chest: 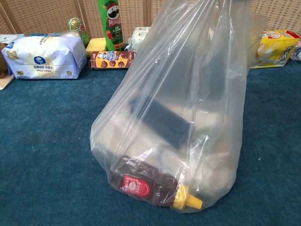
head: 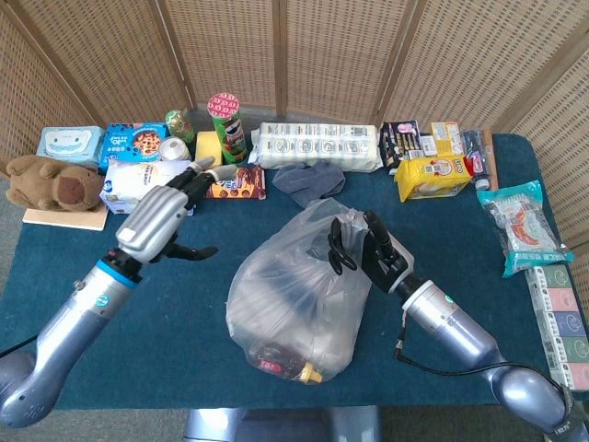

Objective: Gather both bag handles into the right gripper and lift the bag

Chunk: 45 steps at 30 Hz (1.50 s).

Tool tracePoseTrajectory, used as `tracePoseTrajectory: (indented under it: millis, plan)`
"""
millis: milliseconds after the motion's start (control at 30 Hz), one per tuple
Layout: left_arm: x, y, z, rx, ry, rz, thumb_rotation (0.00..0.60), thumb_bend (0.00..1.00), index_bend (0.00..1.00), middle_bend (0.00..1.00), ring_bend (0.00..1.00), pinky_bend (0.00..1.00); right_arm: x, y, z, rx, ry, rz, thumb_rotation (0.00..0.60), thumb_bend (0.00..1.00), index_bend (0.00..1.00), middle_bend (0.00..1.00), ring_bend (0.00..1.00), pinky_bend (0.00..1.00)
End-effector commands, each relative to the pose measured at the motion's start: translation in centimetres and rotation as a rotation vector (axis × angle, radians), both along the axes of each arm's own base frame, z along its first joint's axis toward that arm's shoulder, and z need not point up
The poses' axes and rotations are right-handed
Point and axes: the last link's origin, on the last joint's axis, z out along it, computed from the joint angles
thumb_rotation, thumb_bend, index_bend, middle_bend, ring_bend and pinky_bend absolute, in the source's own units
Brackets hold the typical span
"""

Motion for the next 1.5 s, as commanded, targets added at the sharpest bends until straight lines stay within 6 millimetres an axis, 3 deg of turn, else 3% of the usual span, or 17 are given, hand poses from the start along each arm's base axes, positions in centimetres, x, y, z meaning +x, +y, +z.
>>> tracePoseTrajectory:
  millis: [33, 367, 633, 1200, 1500]
  plan:
    - [-3.0, -1.9, 0.9, 0.091, -0.003, 0.038, 0.6, 0.05, 0.07, 0.18, 0.0, 0.16, 0.1, 0.3, 0.2, -0.001, -0.01, 0.003, 0.205, 0.23, 0.57, 0.73, 0.85, 0.69]
    - [-8.9, -5.4, 1.2, 0.206, 0.014, 0.159, 0.6, 0.05, 0.07, 0.18, 0.0, 0.16, 0.4, 0.7, 0.7, -0.005, -0.043, -0.002, 0.288, 0.23, 0.57, 0.74, 0.85, 0.7]
    - [-13.4, -8.6, 0.4, 0.216, 0.032, 0.288, 0.6, 0.05, 0.07, 0.18, 0.0, 0.16, 1.7, 0.0, 2.0, -0.035, -0.09, 0.001, 0.354, 0.23, 0.58, 0.76, 0.87, 0.71]
    - [-18.5, -14.7, -1.6, 0.178, 0.004, 0.493, 0.6, 0.05, 0.07, 0.18, 0.0, 0.16, 4.7, -1.3, 6.6, -0.116, -0.183, 0.031, 0.402, 0.23, 0.59, 0.76, 0.88, 0.72]
    - [-19.8, -15.8, -2.3, 0.162, -0.018, 0.555, 0.6, 0.05, 0.07, 0.18, 0.0, 0.16, 5.4, -2.2, 7.5, -0.135, -0.186, 0.025, 0.408, 0.23, 0.59, 0.76, 0.88, 0.73]
